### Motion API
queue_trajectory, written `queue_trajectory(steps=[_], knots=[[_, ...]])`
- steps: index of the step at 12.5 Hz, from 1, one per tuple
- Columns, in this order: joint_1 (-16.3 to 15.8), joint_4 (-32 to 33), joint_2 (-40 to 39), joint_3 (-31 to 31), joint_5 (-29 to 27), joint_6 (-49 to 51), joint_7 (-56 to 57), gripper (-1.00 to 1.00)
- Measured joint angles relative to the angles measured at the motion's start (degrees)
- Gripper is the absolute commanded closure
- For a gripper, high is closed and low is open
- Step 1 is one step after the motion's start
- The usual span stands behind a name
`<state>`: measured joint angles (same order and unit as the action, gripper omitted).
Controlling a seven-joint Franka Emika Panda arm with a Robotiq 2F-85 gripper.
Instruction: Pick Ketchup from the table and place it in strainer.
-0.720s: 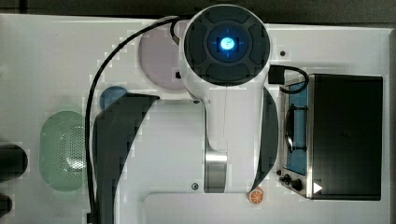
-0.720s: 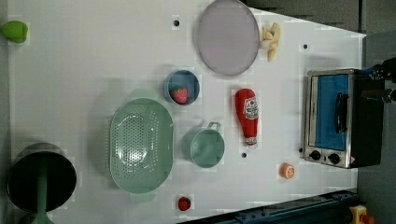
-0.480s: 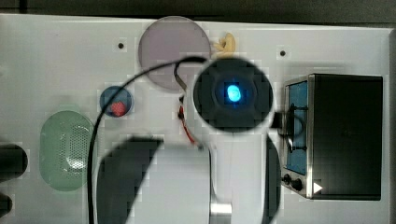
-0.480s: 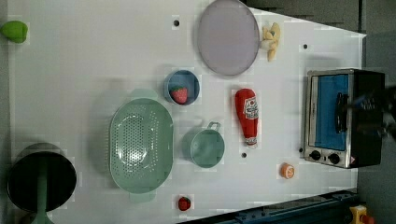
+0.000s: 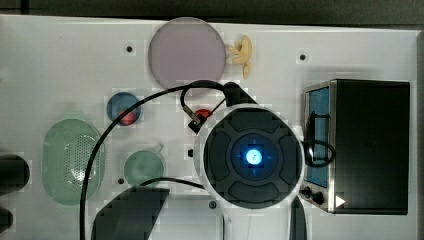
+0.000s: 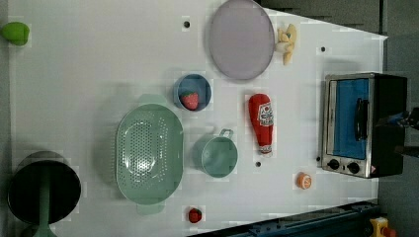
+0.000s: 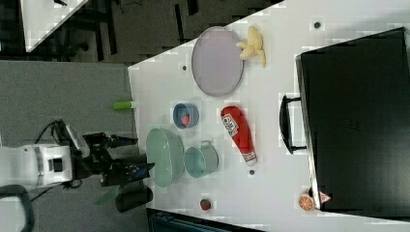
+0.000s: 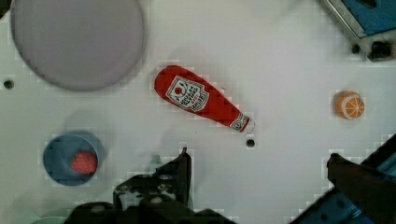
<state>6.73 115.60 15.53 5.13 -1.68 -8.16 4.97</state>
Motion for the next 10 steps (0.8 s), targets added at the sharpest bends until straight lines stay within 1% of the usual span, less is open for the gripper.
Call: queue_trajectory(steps=[3, 5, 9, 10], knots=[[0.32, 7.39, -1.37, 0.28, 0.0, -5.31, 10.33, -1.0], [1.26, 12.42, -3.13, 1.53, 0.22, -9.96, 18.61, -1.0], [1.29, 22.05, -5.2, 2.71, -0.03, -22.0, 34.33, -1.0], [1.21, 23.5, -5.43, 3.02, -0.14, -24.69, 37.86, -1.0]])
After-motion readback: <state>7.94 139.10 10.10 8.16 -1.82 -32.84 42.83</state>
